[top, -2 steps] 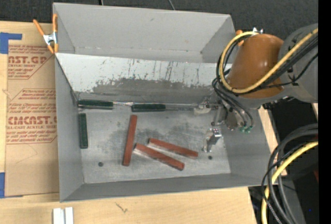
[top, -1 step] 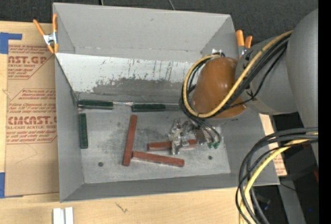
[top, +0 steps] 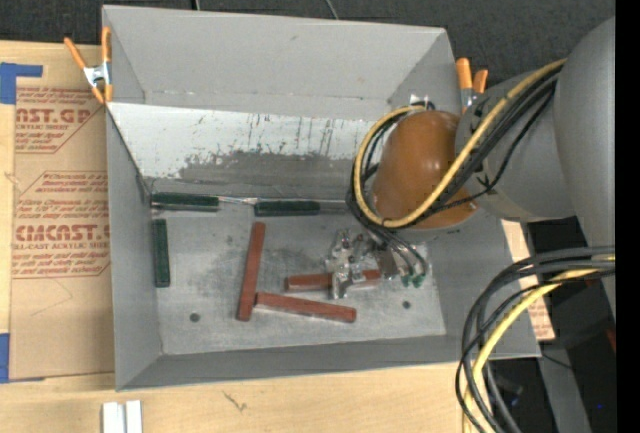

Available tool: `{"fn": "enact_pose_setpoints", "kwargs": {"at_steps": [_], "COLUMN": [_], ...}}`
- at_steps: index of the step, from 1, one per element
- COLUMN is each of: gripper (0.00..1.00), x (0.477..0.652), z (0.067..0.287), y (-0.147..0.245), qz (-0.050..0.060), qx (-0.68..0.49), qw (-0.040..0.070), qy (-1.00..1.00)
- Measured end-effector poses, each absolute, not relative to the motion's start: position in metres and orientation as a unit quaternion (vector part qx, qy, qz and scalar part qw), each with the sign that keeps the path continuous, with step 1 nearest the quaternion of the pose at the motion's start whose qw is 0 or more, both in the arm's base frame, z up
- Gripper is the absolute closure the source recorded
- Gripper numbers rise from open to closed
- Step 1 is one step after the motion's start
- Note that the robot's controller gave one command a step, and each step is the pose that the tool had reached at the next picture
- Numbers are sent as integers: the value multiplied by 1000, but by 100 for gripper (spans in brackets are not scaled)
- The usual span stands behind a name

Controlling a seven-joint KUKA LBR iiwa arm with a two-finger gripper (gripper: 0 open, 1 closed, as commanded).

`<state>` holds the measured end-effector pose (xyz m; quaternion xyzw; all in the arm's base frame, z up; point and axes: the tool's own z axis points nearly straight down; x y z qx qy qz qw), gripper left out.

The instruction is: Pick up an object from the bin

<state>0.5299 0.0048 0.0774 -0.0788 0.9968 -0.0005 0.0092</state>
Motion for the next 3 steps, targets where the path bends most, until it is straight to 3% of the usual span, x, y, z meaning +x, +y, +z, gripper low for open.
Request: {"fn": "enact_pose_setpoints", "kwargs": {"at_steps": [1, 2, 3], "gripper": [100, 100, 100], "x": [506, 506, 502], "z": [191, 191, 215], "y": [-9, -9, -16], "qz": [0, 0, 0], "qx": [-75, -76, -82], "qw": [0, 0, 0], "qy": [997, 997, 997]}}
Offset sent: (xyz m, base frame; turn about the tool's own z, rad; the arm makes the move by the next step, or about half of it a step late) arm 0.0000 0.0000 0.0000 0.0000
